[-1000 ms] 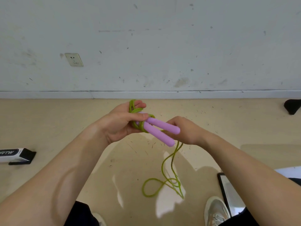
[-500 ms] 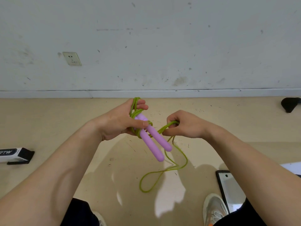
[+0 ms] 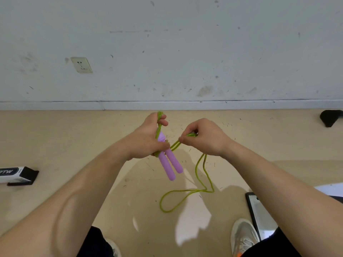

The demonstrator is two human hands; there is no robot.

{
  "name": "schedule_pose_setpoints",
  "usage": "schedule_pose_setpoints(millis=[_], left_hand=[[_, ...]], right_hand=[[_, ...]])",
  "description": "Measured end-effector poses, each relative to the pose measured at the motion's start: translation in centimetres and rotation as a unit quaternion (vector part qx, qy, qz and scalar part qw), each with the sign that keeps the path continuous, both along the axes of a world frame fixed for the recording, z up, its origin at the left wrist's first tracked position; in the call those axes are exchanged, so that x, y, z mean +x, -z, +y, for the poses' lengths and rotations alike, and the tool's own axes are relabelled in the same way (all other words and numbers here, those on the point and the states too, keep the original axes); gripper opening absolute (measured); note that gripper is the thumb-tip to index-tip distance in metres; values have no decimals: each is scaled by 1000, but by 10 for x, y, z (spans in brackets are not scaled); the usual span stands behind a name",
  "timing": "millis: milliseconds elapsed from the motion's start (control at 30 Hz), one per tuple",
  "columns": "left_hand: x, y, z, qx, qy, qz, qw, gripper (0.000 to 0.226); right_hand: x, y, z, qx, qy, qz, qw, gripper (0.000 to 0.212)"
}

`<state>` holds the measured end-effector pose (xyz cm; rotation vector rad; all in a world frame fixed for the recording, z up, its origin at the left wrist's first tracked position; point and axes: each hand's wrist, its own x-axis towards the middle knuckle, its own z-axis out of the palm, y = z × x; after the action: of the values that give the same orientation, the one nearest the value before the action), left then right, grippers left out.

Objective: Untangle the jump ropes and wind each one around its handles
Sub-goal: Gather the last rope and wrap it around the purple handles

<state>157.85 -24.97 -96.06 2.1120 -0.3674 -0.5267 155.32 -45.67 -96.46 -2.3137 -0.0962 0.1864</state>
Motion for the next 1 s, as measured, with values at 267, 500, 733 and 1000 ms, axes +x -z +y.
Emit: schedule_pose_setpoints(millis=[267, 500, 733, 1000], left_hand=[[4, 23, -21, 16, -143, -208, 968, 67], [12, 22, -26, -107, -304, -187, 928, 73], [11, 18, -28, -303, -368, -41, 878, 65], [12, 8, -16, -488, -315, 202, 788, 32]], right_hand=[[-39, -13, 43, 362, 153, 193, 899, 20], [-38, -8, 42, 329, 67, 250, 908, 27], [-42, 10, 49, 377, 65, 224, 896, 20], [-29, 24, 40, 325, 9, 132, 936, 24]])
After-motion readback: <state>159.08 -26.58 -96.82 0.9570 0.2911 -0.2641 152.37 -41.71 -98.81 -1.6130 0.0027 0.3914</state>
